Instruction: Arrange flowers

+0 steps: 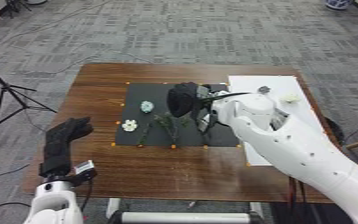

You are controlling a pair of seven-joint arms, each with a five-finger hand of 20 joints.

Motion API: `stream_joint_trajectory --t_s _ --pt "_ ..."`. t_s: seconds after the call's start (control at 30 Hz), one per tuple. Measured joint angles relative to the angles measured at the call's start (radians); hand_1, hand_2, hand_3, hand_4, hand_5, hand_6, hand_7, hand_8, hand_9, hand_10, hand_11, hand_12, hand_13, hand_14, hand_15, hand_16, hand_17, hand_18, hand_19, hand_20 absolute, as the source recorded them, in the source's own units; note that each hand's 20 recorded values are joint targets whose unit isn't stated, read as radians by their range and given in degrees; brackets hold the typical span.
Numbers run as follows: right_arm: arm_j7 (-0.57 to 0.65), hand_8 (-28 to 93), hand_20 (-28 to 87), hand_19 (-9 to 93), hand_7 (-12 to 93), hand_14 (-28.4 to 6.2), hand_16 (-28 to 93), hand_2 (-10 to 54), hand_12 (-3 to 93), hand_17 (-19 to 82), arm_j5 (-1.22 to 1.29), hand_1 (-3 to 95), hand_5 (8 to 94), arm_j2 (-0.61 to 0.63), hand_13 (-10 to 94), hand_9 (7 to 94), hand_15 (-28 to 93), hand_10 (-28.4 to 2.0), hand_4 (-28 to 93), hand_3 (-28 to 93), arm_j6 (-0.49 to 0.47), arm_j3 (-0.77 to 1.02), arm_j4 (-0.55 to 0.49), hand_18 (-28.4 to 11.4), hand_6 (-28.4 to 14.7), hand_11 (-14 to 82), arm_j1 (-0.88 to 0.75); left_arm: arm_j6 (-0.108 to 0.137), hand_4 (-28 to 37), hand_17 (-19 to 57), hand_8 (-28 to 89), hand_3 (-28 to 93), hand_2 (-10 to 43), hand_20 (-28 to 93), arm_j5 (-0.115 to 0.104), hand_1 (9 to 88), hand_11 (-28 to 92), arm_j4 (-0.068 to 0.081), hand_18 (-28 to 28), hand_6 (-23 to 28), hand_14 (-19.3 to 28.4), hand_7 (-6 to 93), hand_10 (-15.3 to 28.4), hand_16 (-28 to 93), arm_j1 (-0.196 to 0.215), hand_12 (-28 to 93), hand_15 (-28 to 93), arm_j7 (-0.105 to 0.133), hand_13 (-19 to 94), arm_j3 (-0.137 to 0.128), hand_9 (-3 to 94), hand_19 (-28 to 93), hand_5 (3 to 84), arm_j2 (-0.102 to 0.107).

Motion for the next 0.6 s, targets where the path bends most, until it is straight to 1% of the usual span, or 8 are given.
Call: stream_joint_trajectory --t_s 0.1,0.2,0.37,0.43,0.47,0.6 --pt "-0.029 7 57 93 27 -1.0 37 -9.5 39.5 58 -0.011 62.0 76.0 -0.062 87 89.6 63 -7.5 -19 56 -0.019 0.027 0.059 -13.8 1.5 6.8 0.005 0.0 -28.3 6.4 -10 67 25.3 24 0.002 25.4 27 0.01 14.5 1.7 17.3 21.8 14.6 1 -0.026 15 35 -0.008 48 0.022 58.1 28 56.2 -0.001" --pt "-0.025 7 57 93 28 -0.9 37 -9.5 39.2 58 -0.022 61.7 75.9 -0.1 87 89.2 63 -7.5 -19 56 -0.019 0.037 0.084 -13.8 1.5 6.5 0.006 0.0 -28.3 6.3 -10 67 22.1 24 0.001 25.0 27 0.011 14.5 1.9 17.3 21.7 14.5 1 -0.04 15 35 -0.009 48 0.028 58.1 28 56.1 -0.002" --pt "-0.02 7 58 93 28 -1.0 37 -9.5 38.7 58 -0.084 60.7 74.7 -0.151 87 88.1 64 -6.9 -19 57 -0.019 0.052 0.103 -13.8 2.1 5.8 -0.004 -0.006 -28.3 6.1 -10 67 17.3 24 0.0 25.1 27 0.011 14.5 2.0 17.5 21.7 14.5 1 -0.04 15 36 -0.005 48 0.038 57.8 28 55.7 -0.002" --pt "-0.02 6 59 93 28 -1.5 37 -9.5 37.9 58 -0.117 59.8 73.9 -0.179 86 87.2 64 -7.0 -18 57 -0.027 0.076 0.127 -13.8 2.6 5.5 -0.015 -0.012 -28.3 5.9 -10 67 16.9 24 0.0 25.2 27 0.01 14.6 2.1 17.4 21.6 14.6 1 -0.04 15 36 -0.004 47 0.042 57.7 28 55.5 -0.004" --pt "-0.02 5 59 93 27 -1.5 37 -9.5 35.8 58 -0.13 58.2 73.2 -0.195 86 85.5 65 -7.6 -18 57 -0.034 0.089 0.141 -13.8 2.8 5.6 -0.021 -0.014 -28.3 5.9 -10 67 16.7 24 0.0 25.1 27 0.01 14.6 2.1 17.4 21.6 14.6 1 -0.039 15 36 -0.004 47 0.044 57.7 28 55.5 -0.004" --pt "-0.017 6 60 93 26 -2.0 36 -9.5 31.3 57 -0.169 54.5 69.9 -0.245 85 80.7 66 -8.2 -17 57 -0.081 0.131 0.197 -14.2 2.2 9.0 -0.036 -0.021 -28.3 5.7 -10 68 15.6 24 0.0 25.3 28 0.005 14.6 2.2 17.5 21.6 14.5 1 -0.034 15 36 -0.003 47 0.045 57.5 28 55.4 -0.01"
